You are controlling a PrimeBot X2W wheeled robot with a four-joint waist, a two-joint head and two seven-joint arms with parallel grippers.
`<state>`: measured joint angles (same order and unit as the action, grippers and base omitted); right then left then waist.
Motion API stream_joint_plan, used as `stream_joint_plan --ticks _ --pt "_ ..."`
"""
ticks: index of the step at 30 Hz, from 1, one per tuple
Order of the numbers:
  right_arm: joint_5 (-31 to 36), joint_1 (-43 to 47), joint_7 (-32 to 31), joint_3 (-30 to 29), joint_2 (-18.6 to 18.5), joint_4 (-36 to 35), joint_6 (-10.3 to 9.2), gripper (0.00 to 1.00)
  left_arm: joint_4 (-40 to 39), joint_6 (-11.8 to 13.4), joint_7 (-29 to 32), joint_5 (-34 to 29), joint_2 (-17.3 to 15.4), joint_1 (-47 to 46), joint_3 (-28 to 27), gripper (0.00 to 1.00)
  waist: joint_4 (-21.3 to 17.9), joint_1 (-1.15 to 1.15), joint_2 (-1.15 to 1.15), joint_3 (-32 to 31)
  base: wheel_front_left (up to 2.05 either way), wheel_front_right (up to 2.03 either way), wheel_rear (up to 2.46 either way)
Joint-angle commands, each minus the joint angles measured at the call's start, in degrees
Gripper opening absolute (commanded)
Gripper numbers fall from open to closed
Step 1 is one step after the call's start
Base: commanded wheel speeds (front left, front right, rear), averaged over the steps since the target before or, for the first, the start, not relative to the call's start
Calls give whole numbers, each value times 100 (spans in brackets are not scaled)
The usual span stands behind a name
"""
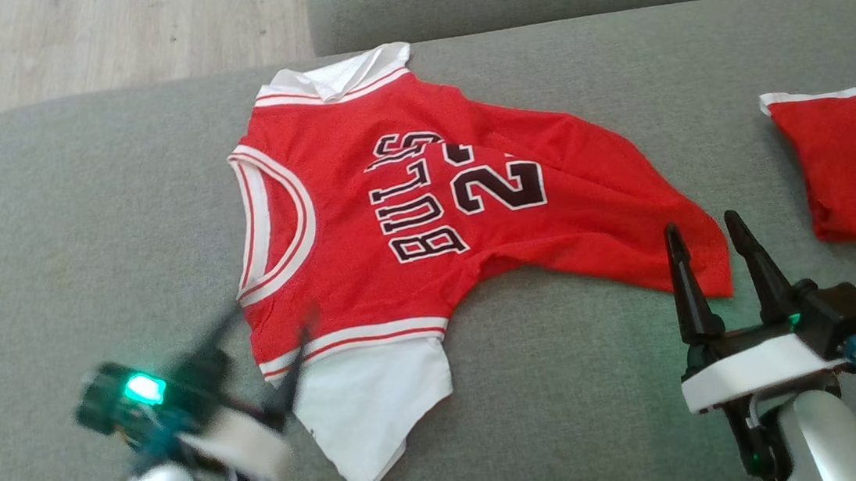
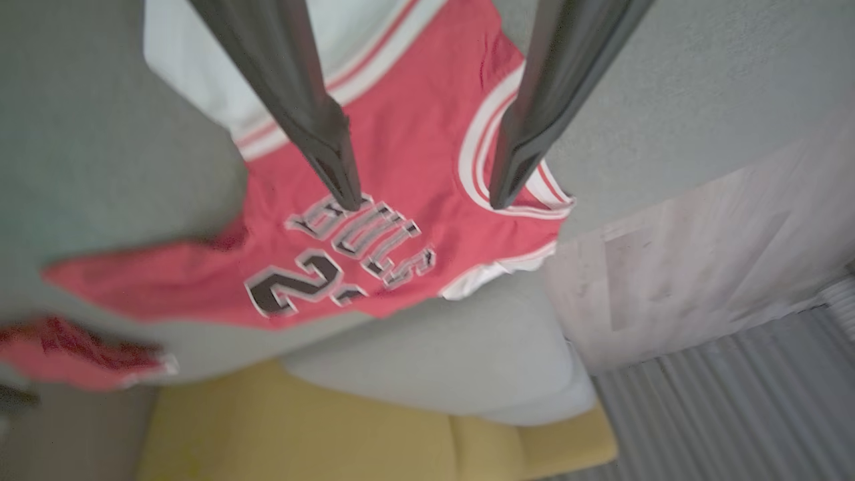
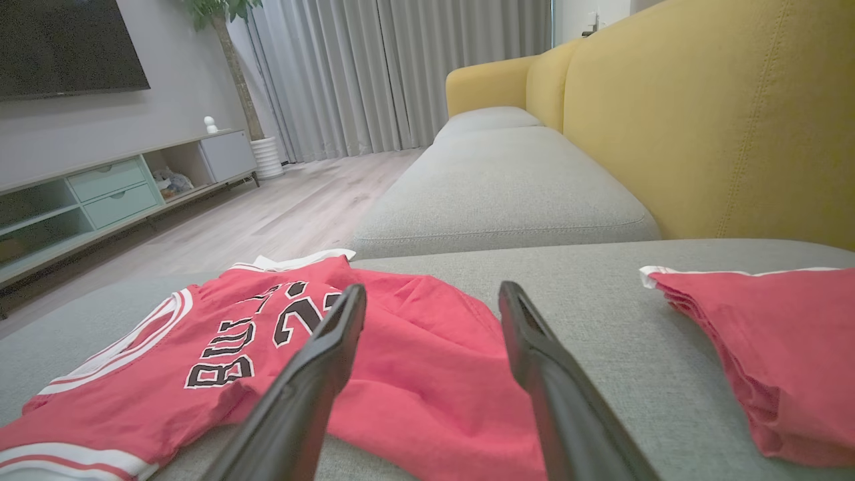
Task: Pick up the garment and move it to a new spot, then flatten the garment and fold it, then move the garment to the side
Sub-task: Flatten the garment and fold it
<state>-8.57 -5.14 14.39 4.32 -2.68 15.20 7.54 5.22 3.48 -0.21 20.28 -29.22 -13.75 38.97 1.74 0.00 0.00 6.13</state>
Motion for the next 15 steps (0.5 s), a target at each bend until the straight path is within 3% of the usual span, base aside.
stream_joint_plan --ticks 1,5,15 --pt "-2 -49 61 149 -20 -216 -5 100 -84 332 -380 445 171 -208 -709 100 -49 0 0 -31 0 0 0" --pt "-13 -56 61 168 -20 -271 -5 100 172 815 -1102 1034 654 -62 -1460 100 -148 0 0 -32 0 0 0" --pt "76 -144 61 222 -20 -332 -5 100 1047 923 -1451 1168 1285 -212 -1839 100 -325 0 0 224 0 0 0"
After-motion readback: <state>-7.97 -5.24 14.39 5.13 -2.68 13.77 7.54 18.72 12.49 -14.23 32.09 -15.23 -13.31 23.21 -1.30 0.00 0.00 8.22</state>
